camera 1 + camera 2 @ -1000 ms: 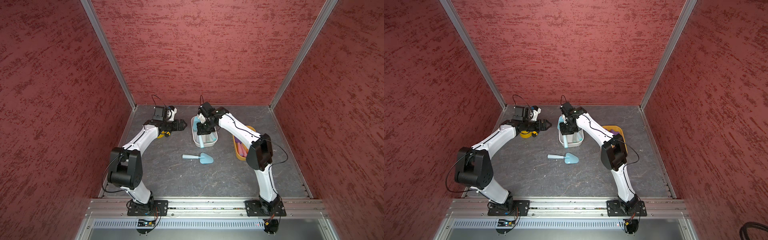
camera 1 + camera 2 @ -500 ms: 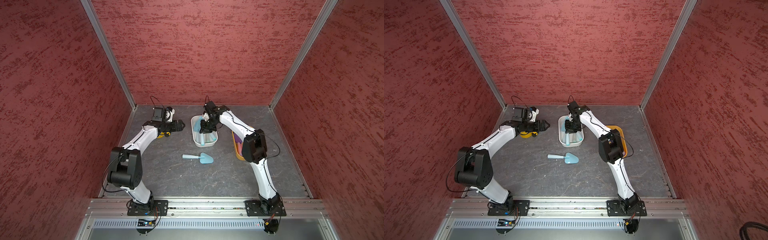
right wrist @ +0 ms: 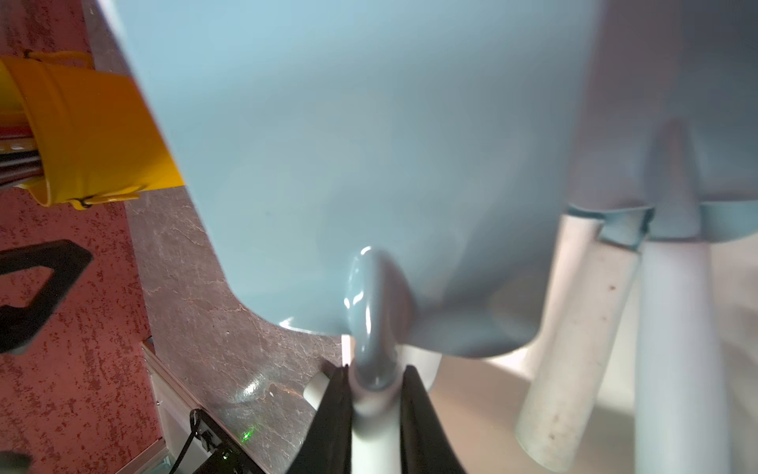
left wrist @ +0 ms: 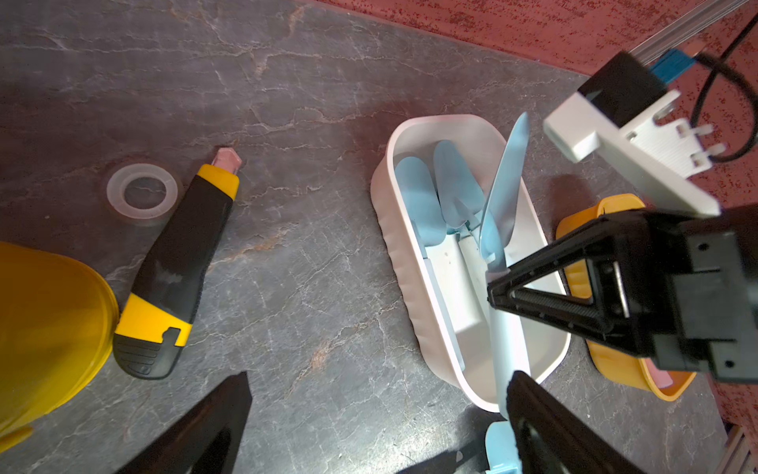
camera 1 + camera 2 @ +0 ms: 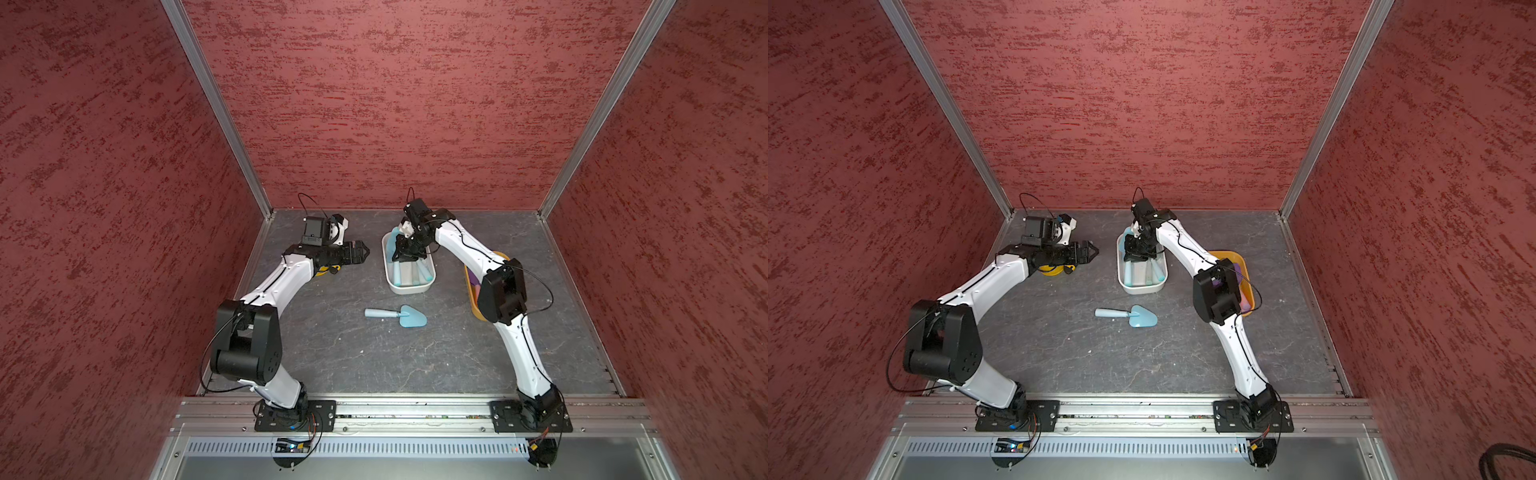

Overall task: Sort the small shovels by color and place them into the storage box
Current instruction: Place the shovel in the storage box.

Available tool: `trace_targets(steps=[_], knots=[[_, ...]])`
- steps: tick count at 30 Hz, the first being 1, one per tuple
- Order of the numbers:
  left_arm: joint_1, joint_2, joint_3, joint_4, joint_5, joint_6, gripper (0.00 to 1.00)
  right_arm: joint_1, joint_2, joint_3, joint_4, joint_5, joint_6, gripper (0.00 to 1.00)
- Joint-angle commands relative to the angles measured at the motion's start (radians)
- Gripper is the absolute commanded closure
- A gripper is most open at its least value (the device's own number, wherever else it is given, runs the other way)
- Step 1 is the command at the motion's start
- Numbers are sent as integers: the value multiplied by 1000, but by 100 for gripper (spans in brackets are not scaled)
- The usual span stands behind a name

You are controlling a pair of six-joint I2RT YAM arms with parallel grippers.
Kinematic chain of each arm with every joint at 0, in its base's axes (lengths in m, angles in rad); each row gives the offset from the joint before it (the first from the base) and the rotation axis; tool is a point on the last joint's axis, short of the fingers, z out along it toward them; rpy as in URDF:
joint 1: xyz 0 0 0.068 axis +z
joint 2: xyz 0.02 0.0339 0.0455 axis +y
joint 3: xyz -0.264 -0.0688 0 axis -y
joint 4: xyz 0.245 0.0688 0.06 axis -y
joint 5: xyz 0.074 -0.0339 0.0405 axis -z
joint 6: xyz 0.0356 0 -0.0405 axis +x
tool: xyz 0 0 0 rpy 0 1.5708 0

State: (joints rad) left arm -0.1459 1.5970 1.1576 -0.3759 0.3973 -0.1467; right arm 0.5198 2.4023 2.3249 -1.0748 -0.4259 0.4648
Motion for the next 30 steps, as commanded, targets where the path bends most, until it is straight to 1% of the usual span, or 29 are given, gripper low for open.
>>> trace_targets(steps=[1,9,25,30], knots=[[5,-26,-34,50,50,-21,1,-15,32,49,-18,2,9,100],[6,-38,-50,55,60,-19,0,-23,92,89,-22,-11,19,100],[6,-44,-54,52,52,-14,0,-23,150,91,19,-55,55,100],[6,-40,-55,52,53,-14,0,-24,160,91,38,-72,67,95]])
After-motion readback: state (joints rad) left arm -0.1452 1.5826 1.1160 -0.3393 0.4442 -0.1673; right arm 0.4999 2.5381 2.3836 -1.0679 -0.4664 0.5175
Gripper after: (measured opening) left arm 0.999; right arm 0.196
